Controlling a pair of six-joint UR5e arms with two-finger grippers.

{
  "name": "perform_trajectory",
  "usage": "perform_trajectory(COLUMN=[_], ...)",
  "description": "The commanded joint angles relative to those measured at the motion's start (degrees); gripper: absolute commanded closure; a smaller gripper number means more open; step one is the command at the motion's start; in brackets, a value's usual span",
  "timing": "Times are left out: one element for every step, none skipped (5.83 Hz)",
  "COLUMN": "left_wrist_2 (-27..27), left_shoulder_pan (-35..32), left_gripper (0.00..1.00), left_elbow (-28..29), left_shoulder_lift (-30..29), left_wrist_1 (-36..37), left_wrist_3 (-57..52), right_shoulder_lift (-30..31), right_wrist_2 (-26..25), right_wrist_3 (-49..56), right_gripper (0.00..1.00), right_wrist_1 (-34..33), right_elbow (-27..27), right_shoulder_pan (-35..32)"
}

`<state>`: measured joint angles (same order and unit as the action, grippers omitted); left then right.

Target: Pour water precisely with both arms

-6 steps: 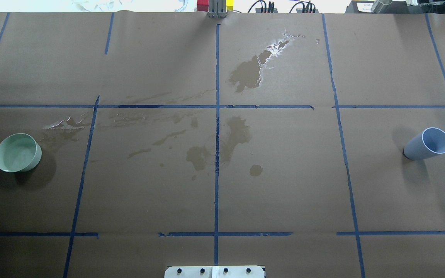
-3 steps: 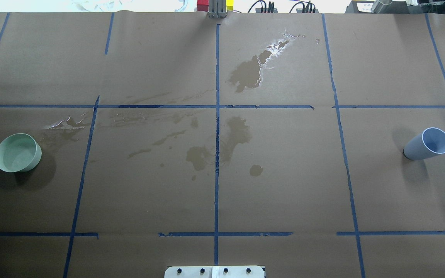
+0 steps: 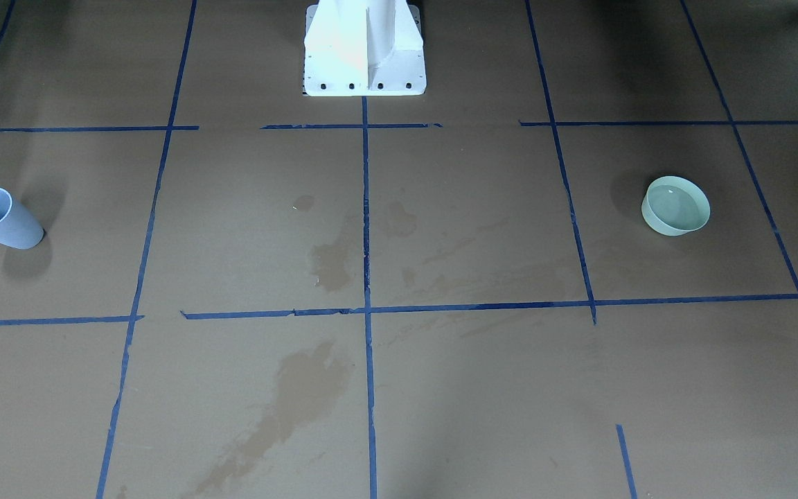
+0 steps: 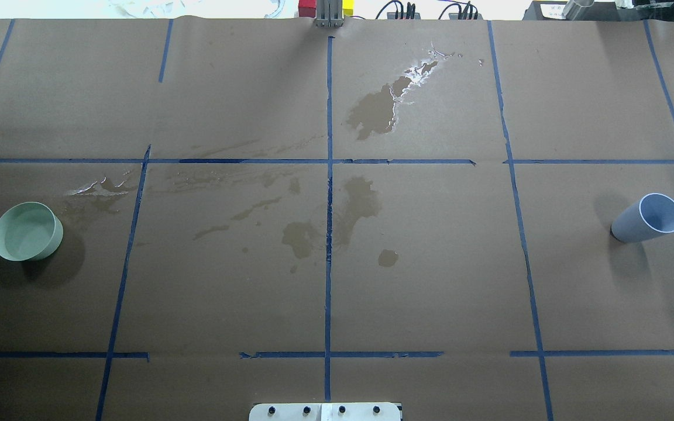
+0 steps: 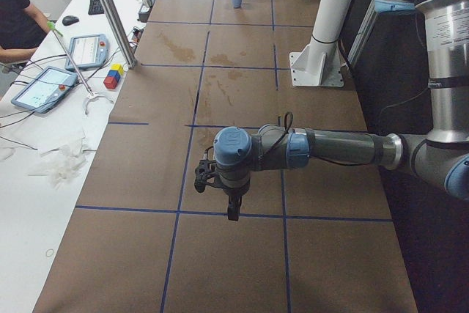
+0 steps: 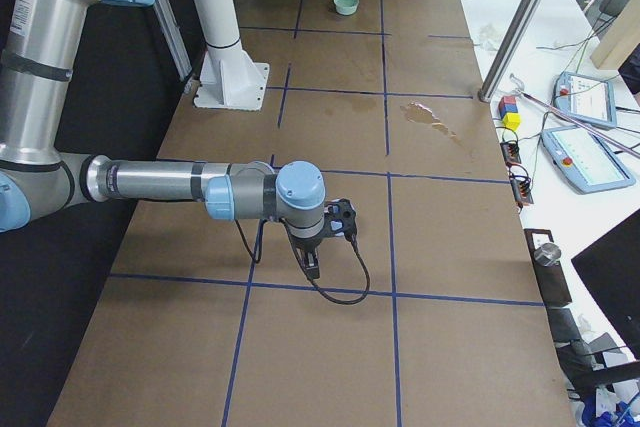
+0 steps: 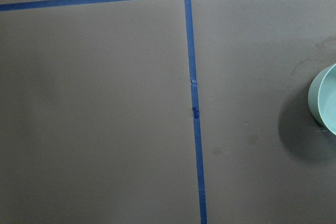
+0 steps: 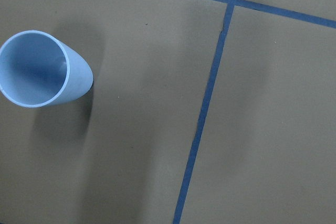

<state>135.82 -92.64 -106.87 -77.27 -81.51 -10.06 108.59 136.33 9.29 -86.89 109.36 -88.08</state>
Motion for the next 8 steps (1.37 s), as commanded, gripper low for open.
perform_trajectory(left_wrist_2=[0.23,0.23,0.23,0.32,0.23,0.32,0.41,0.23], left_shoulder_pan=[0.00,-0.08,-0.09,-0.09,-0.09,-0.09,-0.09,-0.09], left_gripper=[0.00,0.00,0.00,0.00,0.00,0.00,0.00,0.00], left_elbow=[-0.62,-0.79,-0.79,-0.53,-0.44,-0.53,-0.36,-0.79], left_shoulder_lift=[0.54,-0.07,-0.07,0.01,0.02,0.28,0.28,0.37], left_wrist_1=[0.38,3.61,3.73,3.55,3.64,3.81,3.64,3.46], left_wrist_3=[-0.05,-0.05,0.12,0.38,0.47,0.47,0.39,0.30], right_shoulder_lift=[0.13,0.22,0.22,0.22,0.22,0.14,0.22,-0.13], right_wrist_2=[0.25,0.34,0.34,0.34,0.34,0.25,0.34,0.34], right_wrist_3=[-0.50,-0.50,-0.50,-0.50,-0.24,0.11,0.11,-0.41], right_gripper=[0.00,0.00,0.00,0.00,0.00,0.00,0.00,0.00], right_wrist_1=[-0.21,-0.21,-0.03,-0.03,-0.03,-0.21,-0.47,-2.56], right_elbow=[-0.11,-0.11,-0.11,-0.11,-0.03,-0.03,-0.03,0.15], right_shoulder_pan=[0.01,0.01,0.01,0.01,0.01,1.14,1.33,1.85])
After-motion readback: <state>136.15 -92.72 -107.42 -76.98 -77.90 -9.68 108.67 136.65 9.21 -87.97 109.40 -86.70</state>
